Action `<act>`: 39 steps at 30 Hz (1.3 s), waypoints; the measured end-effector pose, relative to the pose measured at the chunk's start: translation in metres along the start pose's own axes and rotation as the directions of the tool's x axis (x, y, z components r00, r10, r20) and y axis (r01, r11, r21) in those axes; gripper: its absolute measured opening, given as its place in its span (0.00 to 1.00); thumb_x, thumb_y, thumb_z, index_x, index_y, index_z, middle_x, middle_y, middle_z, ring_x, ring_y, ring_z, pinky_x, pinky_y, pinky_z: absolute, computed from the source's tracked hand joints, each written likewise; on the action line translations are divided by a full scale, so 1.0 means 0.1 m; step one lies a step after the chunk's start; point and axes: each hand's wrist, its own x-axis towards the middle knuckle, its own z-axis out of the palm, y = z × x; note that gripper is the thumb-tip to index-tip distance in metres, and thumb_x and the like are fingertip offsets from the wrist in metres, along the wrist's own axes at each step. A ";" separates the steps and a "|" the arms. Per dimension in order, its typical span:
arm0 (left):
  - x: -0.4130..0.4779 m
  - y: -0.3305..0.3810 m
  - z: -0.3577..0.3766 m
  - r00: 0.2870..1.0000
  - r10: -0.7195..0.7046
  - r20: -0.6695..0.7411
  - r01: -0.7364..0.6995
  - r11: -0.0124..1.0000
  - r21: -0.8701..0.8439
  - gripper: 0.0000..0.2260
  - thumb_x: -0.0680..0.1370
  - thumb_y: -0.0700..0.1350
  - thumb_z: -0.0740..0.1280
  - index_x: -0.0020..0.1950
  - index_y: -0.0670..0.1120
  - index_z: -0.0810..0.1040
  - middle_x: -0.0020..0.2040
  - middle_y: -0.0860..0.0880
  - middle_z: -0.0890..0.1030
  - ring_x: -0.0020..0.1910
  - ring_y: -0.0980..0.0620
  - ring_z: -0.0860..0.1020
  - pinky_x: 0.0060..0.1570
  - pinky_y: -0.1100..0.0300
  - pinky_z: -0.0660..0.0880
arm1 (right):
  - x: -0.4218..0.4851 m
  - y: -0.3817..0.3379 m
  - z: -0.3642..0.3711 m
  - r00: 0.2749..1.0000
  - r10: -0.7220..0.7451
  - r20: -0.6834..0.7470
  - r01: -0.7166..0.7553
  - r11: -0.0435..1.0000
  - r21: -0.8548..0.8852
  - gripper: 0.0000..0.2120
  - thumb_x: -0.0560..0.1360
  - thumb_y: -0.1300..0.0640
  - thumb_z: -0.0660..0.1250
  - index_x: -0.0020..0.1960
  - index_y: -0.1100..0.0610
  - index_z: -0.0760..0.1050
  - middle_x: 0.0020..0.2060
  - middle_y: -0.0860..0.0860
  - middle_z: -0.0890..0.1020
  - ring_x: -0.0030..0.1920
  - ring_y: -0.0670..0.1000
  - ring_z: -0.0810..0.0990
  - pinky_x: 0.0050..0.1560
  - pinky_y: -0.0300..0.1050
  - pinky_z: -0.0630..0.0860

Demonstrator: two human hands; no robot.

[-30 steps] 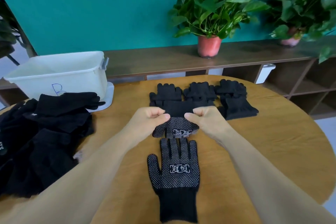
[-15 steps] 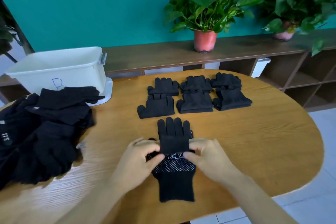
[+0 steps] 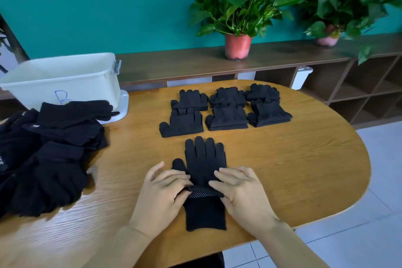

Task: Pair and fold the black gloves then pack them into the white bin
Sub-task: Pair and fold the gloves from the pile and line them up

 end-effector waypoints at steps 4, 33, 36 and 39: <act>-0.01 -0.01 0.00 1.000 0.020 -0.009 -0.020 0.999 0.041 0.12 0.75 0.53 0.62 0.47 0.53 0.85 0.50 0.60 0.84 0.57 0.63 0.76 0.72 0.51 0.58 | -0.03 0.01 0.07 0.999 0.004 -0.032 -0.004 1.000 -0.015 0.24 0.52 0.67 0.80 0.45 0.51 0.84 0.46 0.47 0.86 0.53 0.50 0.84 0.57 0.45 0.69; -0.22 0.10 -0.19 0.991 0.134 0.011 -0.135 0.984 0.112 0.10 0.76 0.45 0.62 0.47 0.54 0.84 0.45 0.60 0.83 0.51 0.60 0.78 0.70 0.43 0.61 | -0.25 -0.06 0.08 0.953 -0.207 -0.219 0.171 0.970 -0.171 0.13 0.73 0.64 0.61 0.45 0.54 0.83 0.45 0.49 0.85 0.53 0.51 0.83 0.62 0.50 0.67; -0.20 0.12 -0.20 0.990 0.138 0.015 -0.139 0.982 0.131 0.10 0.76 0.46 0.62 0.46 0.54 0.83 0.44 0.60 0.82 0.50 0.59 0.79 0.69 0.42 0.61 | -0.28 -0.05 0.10 0.953 -0.212 -0.218 0.173 0.967 -0.186 0.13 0.73 0.64 0.61 0.44 0.54 0.84 0.45 0.49 0.85 0.52 0.51 0.84 0.61 0.50 0.67; -0.20 0.12 -0.21 0.990 0.143 0.016 -0.144 0.981 0.132 0.07 0.76 0.44 0.66 0.46 0.54 0.83 0.44 0.60 0.82 0.50 0.59 0.79 0.70 0.42 0.60 | -0.27 -0.06 0.10 0.948 -0.230 -0.218 0.189 0.962 -0.197 0.13 0.73 0.65 0.61 0.44 0.55 0.83 0.45 0.49 0.85 0.52 0.51 0.84 0.61 0.50 0.67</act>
